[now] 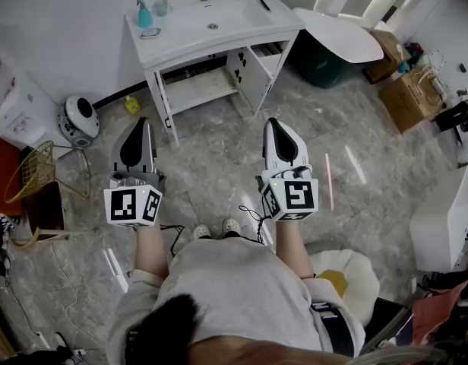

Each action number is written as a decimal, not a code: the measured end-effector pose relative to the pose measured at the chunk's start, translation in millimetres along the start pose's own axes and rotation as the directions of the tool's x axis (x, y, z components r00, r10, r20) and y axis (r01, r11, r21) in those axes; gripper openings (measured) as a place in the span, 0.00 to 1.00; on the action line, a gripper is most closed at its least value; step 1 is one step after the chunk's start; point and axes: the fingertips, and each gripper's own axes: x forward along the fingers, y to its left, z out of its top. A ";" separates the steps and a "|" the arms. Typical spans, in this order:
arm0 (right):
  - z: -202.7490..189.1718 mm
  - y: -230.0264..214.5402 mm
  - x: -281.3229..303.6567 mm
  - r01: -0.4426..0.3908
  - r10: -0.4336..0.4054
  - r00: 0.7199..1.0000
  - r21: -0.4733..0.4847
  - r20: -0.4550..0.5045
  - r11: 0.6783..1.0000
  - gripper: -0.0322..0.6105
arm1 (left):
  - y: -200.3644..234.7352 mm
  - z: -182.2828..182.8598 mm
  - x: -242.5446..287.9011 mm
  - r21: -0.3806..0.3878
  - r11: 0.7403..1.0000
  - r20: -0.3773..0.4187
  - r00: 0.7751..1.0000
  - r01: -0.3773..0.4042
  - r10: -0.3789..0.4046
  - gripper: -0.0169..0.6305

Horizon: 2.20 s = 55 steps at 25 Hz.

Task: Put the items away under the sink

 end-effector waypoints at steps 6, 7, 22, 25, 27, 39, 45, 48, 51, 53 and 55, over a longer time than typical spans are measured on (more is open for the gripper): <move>0.3 4.7 4.0 0.036 -0.036 0.999 0.003 0.026 0.999 0.07 | 8.5 -2.3 3.2 0.008 0.999 0.004 0.999 0.034 -0.034 0.04; -0.1 6.4 4.7 0.036 -0.036 0.999 0.010 0.027 0.999 0.07 | 9.2 -2.6 3.7 0.012 0.999 0.002 0.999 0.042 -0.042 0.04; -9.5 28.3 9.4 0.116 -0.116 0.993 0.002 0.016 0.993 0.07 | 29.2 -16.9 7.7 -0.020 0.991 0.003 0.991 0.131 -0.131 0.04; -7.1 18.2 20.2 0.135 -0.135 0.990 -0.004 0.029 0.991 0.07 | 31.9 -16.2 20.6 -0.023 0.990 0.015 0.990 0.142 -0.142 0.04; -8.7 9.6 28.3 0.143 -0.143 0.989 -0.005 0.032 0.990 0.07 | 33.6 -20.0 30.4 -0.026 0.990 0.013 0.990 0.142 -0.142 0.04; -17.2 -81.8 123.9 0.129 -0.129 0.990 0.000 0.053 0.992 0.07 | 20.1 -44.3 162.0 -0.016 0.989 0.020 0.989 0.145 -0.145 0.04; -13.8 -138.2 182.1 0.092 -0.091 0.994 -0.007 0.062 0.996 0.07 | 3.9 -49.4 241.8 -0.008 0.991 0.031 0.991 0.134 -0.134 0.04; -15.1 -167.5 204.7 0.076 -0.075 0.995 -0.013 0.064 0.997 0.07 | -7.0 -55.8 278.0 -0.013 0.991 0.035 0.991 0.131 -0.130 0.04; -19.9 -194.5 224.5 0.059 -0.058 0.996 -0.014 0.061 0.998 0.07 | -16.2 -61.3 309.9 -0.014 0.992 0.048 0.991 0.122 -0.121 0.04; -23.0 -210.6 233.8 0.052 -0.052 0.997 -0.007 0.063 0.999 0.07 | -21.6 -64.0 326.5 -0.014 0.994 0.059 0.992 0.111 -0.110 0.04; -26.1 -223.6 241.3 0.046 -0.046 0.997 0.002 0.063 0.999 0.07 | -27.4 -66.4 339.3 -0.015 0.994 0.065 0.993 0.104 -0.103 0.04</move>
